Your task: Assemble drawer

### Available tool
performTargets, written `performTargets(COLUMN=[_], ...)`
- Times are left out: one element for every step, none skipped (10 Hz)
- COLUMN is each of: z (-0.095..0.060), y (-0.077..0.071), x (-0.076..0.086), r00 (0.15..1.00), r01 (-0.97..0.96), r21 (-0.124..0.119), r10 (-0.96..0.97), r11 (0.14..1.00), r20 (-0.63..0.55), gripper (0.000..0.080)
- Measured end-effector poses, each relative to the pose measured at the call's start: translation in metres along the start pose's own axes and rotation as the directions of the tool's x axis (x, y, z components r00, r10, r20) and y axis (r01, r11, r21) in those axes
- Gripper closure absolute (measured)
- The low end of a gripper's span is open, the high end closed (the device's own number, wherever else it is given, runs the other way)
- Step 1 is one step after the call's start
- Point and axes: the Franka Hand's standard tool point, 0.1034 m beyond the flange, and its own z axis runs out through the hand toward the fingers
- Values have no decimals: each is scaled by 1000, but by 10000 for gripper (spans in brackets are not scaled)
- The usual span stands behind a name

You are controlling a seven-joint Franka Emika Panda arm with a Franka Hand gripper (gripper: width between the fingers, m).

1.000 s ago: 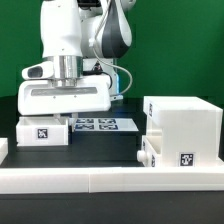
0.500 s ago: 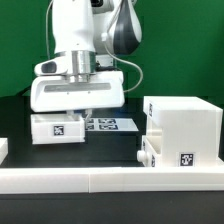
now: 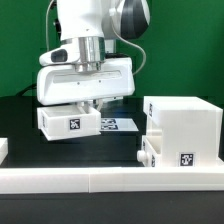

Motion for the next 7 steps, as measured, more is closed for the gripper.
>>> performTargets(z=[1, 2, 2, 2, 2, 1, -2], y=[1, 0, 0, 0, 0, 0, 1], x=[0, -1, -1, -1, 1, 8, 17], r00=[1000, 1000, 1000, 997, 980, 939, 898], r01=[0, 10, 21, 80, 199, 343, 440], r21=[-7, -4, -4, -4, -9, -19, -20], r10=[0, -10, -21, -80, -199, -343, -440], r11=[1000, 1000, 1000, 997, 980, 939, 898], r20=[-9, -6, -6, -5, -3, 0, 10], gripper=[758, 758, 758, 758, 758, 758, 758])
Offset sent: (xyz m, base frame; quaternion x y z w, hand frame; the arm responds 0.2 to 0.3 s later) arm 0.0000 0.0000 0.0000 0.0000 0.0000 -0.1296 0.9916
